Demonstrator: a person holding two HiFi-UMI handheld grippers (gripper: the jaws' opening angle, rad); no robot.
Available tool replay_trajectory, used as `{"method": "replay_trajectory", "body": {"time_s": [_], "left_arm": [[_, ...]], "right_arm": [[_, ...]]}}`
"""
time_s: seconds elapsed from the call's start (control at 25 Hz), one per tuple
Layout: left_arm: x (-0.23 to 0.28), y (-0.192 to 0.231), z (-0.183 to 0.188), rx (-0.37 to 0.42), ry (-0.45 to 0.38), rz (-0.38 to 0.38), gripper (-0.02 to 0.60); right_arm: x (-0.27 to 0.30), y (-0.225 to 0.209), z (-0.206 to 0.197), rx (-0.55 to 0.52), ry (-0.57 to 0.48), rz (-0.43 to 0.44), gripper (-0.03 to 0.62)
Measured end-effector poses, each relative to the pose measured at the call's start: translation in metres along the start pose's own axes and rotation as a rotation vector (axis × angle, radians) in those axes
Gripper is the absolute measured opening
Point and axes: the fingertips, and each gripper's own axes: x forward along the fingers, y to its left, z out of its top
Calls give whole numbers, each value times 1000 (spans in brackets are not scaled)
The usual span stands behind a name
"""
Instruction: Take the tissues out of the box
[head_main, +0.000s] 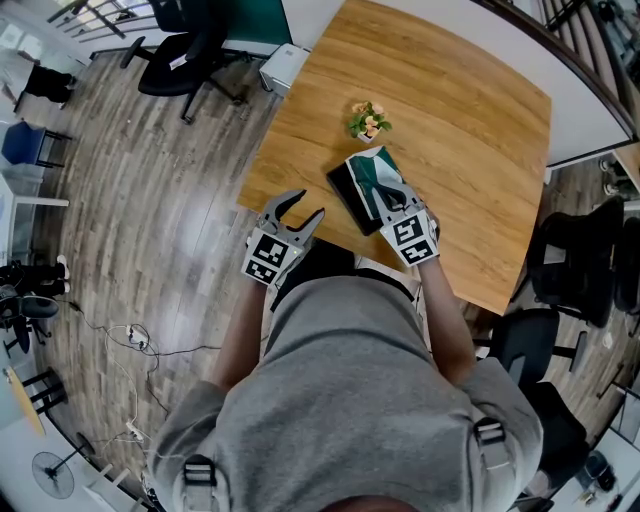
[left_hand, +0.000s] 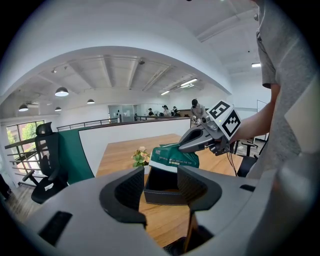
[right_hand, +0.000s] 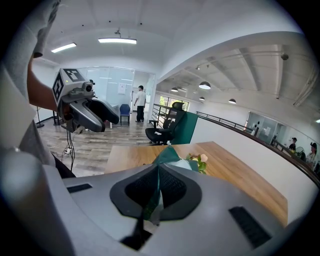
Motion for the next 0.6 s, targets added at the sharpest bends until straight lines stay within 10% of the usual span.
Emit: {"method": "replay_trajectory", "body": {"time_s": [0.6], "left_arm": [[-2,-5,-5,3,12,8,221]], "right_arm": [[0,5,-8,3,3,15,3]]}}
